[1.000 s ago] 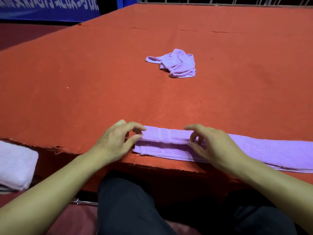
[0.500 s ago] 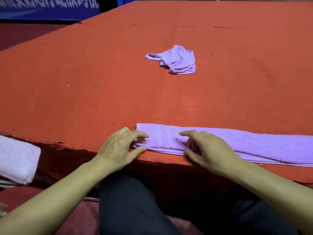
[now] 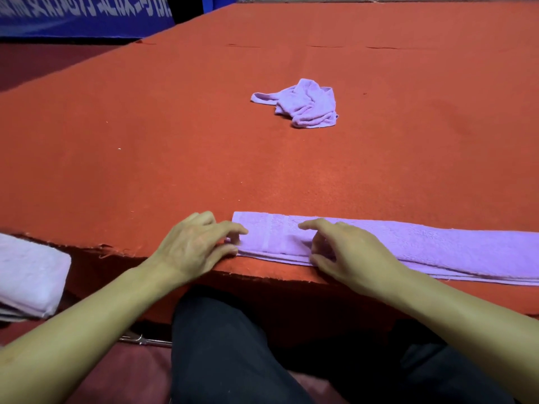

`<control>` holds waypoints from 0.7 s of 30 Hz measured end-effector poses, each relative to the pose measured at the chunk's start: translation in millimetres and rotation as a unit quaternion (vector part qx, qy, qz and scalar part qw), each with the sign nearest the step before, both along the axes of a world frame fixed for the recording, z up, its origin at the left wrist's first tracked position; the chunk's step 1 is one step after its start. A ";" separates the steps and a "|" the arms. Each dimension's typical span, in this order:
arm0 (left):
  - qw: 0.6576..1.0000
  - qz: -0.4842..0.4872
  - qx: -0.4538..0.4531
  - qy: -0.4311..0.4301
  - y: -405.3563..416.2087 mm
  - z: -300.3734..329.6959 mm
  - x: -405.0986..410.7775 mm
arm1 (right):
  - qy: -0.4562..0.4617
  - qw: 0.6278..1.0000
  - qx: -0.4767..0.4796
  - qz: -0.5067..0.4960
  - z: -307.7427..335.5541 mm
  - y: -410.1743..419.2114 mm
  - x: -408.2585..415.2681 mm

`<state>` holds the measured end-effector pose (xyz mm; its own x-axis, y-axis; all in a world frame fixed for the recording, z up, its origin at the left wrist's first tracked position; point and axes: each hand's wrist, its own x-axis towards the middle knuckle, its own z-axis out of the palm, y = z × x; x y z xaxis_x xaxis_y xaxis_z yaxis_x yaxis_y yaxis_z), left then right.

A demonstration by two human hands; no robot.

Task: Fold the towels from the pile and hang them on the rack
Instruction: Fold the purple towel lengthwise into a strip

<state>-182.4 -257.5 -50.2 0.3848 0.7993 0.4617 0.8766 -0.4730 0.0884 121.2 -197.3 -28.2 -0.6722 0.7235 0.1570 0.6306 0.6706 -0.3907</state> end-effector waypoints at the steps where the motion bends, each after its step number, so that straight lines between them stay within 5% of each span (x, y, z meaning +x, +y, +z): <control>1: 1.000 0.003 -0.014 -0.016 -4.1 -5.3 0.8 | -0.002 1.000 0.001 0.002 -3.4 -1.9 1.1; 11: 0.990 0.075 -0.005 -0.119 -5.9 13.9 39.5 | 0.058 0.998 -0.019 -0.004 -4.8 -2.5 11.0; 16: 0.987 0.007 -0.030 -0.159 19.7 18.9 119.7 | 0.077 0.995 -0.011 -0.064 -1.6 -6.7 63.3; 21: 0.991 -0.055 -0.062 -0.107 46.9 8.0 195.8 | 0.066 0.982 0.010 -0.176 -1.4 -5.1 149.8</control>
<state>13.4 -210.6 -42.2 0.3760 0.8135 0.4436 0.7756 -0.5383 0.3296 271.0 -202.4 -29.5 -0.3539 0.9032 0.2430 0.7698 0.4288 -0.4727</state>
